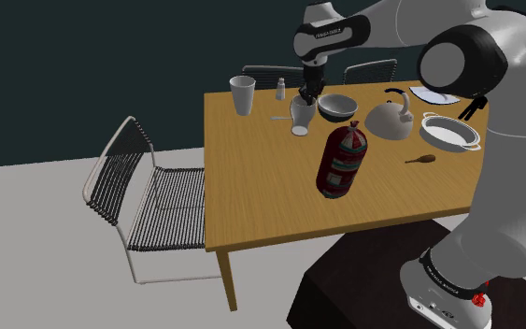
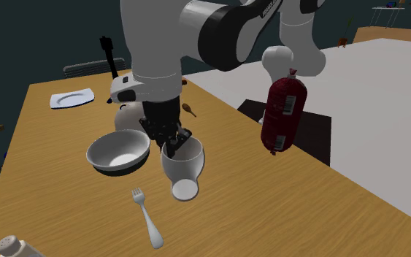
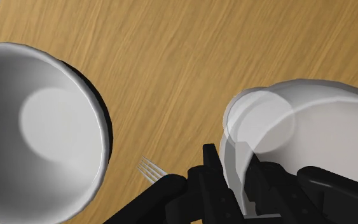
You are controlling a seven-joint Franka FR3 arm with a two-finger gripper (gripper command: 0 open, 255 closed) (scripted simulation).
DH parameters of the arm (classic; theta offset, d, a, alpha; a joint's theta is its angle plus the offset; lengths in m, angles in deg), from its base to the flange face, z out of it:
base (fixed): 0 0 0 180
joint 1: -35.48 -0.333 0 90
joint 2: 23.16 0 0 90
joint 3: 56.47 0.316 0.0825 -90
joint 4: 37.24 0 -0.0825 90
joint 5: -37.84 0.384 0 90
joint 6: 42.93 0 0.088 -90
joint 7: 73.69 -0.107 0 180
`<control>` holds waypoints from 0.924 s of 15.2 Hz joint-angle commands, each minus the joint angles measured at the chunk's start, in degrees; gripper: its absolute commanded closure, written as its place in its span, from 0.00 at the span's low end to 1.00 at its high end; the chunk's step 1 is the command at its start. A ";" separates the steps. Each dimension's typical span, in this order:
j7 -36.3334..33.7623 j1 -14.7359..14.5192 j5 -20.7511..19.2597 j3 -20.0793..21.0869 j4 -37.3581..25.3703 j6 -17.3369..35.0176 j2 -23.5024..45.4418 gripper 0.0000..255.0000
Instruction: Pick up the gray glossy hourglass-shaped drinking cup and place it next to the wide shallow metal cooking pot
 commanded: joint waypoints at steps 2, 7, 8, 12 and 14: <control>0.14 0.03 -0.07 -0.07 -1.55 -2.14 -0.62 1.00; 0.33 0.06 -0.12 -0.13 -4.47 -5.67 -1.24 1.00; 0.37 0.07 -0.13 -0.15 -5.12 -6.40 -1.33 1.00; 0.55 0.14 -0.14 -0.19 -7.90 -9.37 -1.52 1.00; 0.64 0.19 -0.13 -0.21 -9.44 -10.90 -1.53 1.00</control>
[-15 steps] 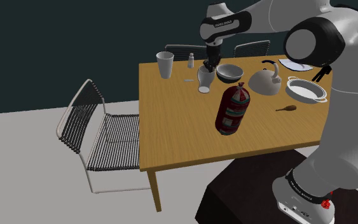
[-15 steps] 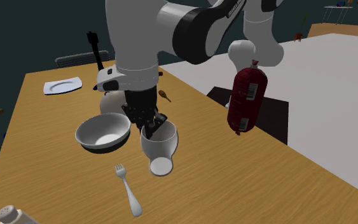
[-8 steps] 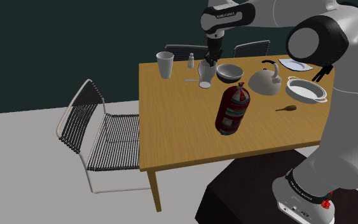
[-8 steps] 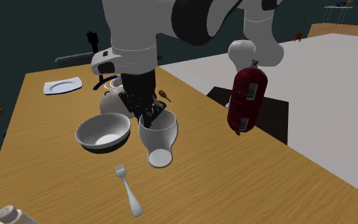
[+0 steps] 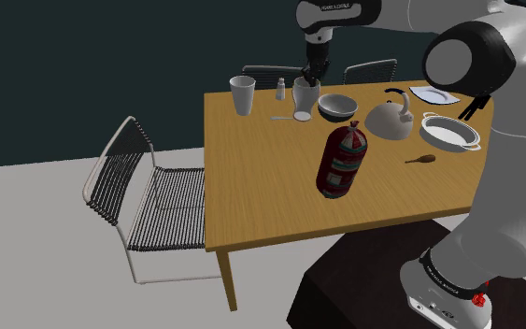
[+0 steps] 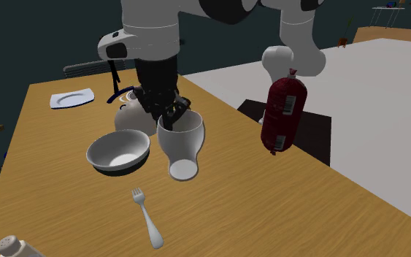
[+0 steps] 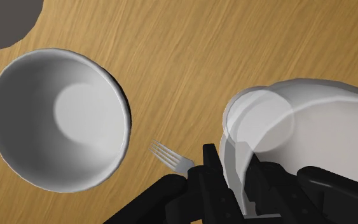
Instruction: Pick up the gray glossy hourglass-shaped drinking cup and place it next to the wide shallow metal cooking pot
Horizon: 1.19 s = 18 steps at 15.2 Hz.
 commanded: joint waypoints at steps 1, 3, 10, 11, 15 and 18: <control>0.19 0.11 0.01 -0.05 -1.66 -1.63 0.02 1.00; 0.30 0.18 0.03 -0.06 -3.36 -3.22 0.12 1.00; 0.72 0.50 0.20 -0.12 -10.32 -9.17 1.11 1.00; 0.78 0.57 0.24 -0.12 -11.47 -10.08 1.35 1.00; 1.07 0.89 0.43 -0.14 -16.66 -13.95 2.65 1.00; 1.31 1.23 0.63 -0.14 -21.33 -17.19 4.08 1.00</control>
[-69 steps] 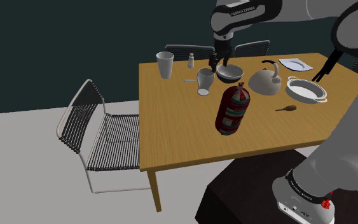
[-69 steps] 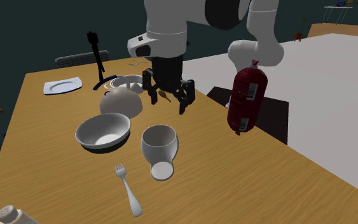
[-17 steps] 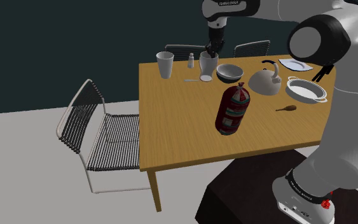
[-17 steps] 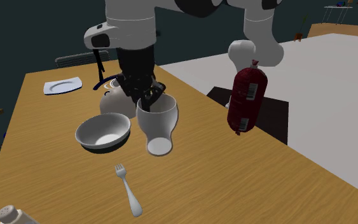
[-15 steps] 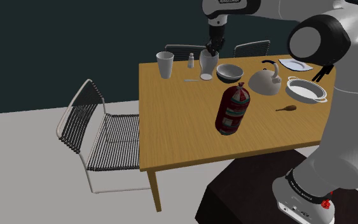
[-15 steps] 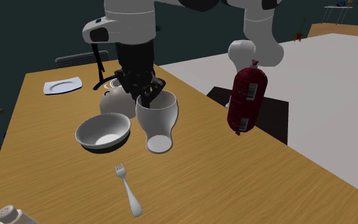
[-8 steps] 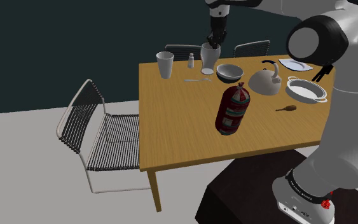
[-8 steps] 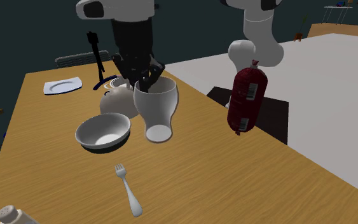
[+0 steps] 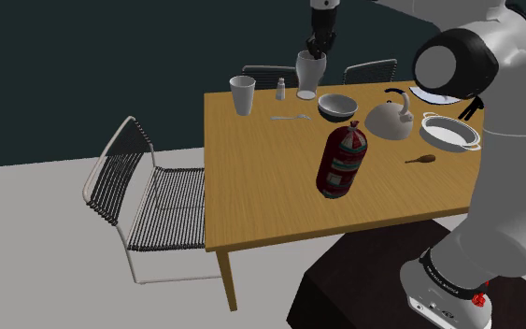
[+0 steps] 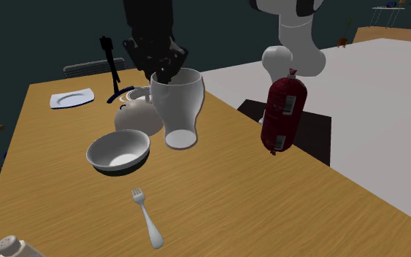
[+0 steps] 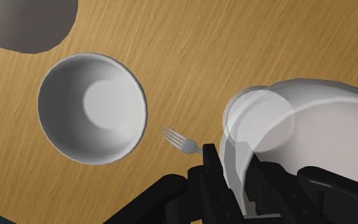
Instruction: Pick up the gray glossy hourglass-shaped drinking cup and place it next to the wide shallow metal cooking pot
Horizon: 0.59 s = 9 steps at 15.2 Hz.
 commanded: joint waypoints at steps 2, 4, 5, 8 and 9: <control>0.28 0.46 0.29 0.01 -5.85 -3.84 1.99 1.00; 0.44 0.78 0.48 0.03 -9.57 -6.14 3.40 1.00; 1.09 0.80 0.02 -0.26 -3.58 -3.75 -0.26 1.00; 3.13 1.39 -1.09 -1.16 9.05 1.00 -8.38 1.00; 3.84 1.70 -1.44 -1.46 12.33 2.15 -10.59 1.00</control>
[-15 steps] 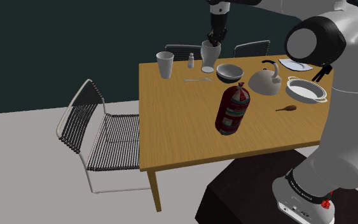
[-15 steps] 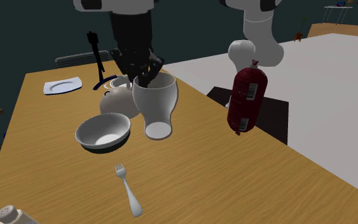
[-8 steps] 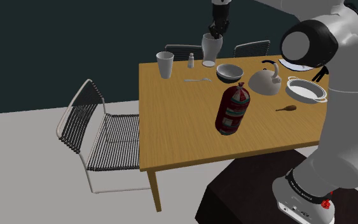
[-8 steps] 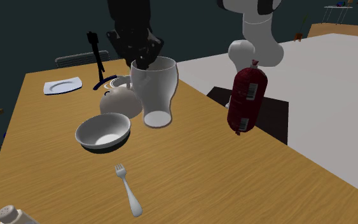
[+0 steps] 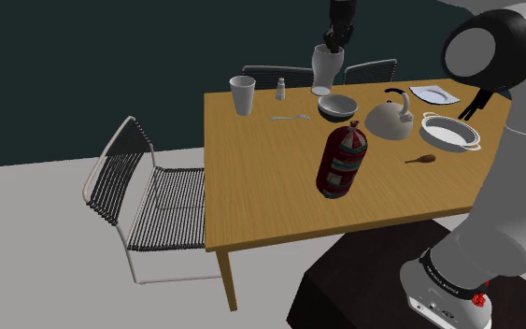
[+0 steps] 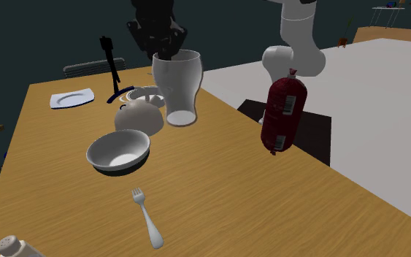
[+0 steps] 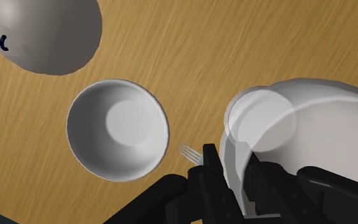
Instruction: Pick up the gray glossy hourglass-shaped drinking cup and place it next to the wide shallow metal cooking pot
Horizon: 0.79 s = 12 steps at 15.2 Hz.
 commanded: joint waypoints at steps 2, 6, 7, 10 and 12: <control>2.23 0.99 -1.01 -0.94 9.17 3.13 -6.33 1.00; 5.37 2.60 -2.37 -2.42 18.43 6.01 -13.15 1.00; 6.19 3.04 -2.72 -2.82 20.39 6.58 -14.67 1.00; 8.78 4.42 -3.79 -4.13 25.62 8.01 -18.85 1.00; 10.59 5.39 -4.54 -5.09 28.61 8.78 -21.36 1.00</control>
